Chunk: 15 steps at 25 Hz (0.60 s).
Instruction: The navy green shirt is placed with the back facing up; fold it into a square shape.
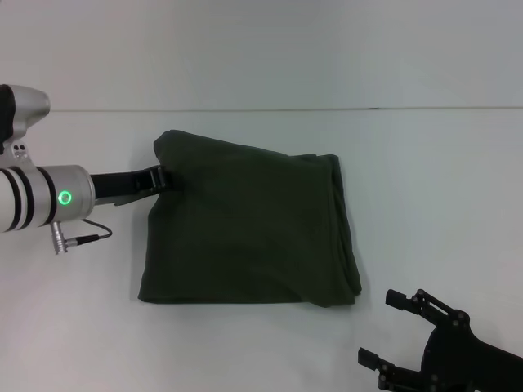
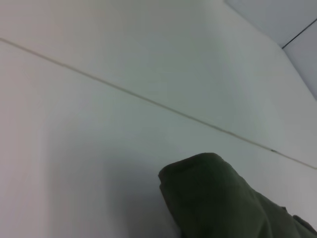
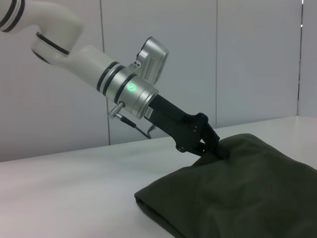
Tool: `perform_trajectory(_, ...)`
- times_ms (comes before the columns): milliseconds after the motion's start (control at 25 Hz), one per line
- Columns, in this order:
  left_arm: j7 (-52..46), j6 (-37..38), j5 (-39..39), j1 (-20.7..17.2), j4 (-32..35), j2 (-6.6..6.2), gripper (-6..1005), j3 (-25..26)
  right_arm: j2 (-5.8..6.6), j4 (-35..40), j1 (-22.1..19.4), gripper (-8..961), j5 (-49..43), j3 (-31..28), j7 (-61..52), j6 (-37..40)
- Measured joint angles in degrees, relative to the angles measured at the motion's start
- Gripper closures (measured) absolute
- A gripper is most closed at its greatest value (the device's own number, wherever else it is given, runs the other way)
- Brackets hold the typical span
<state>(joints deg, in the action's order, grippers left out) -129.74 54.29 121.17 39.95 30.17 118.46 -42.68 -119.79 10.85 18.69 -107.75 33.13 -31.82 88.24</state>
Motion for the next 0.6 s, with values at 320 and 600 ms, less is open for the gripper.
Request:
perform_trajectory(320,0.92,2.57,-0.28,-2.06,1.39,0.05,872,0.28,0.00,0.05,0.11,9,0.35,-0.46,0.00,0.01)
perform_trajectory(600,15.53,18.13,-11.21,-8.20,6.27,-0.14,571,4.34,-0.01,-0.30,-0.19,9,0.50,-5.93,-0.50,0.00)
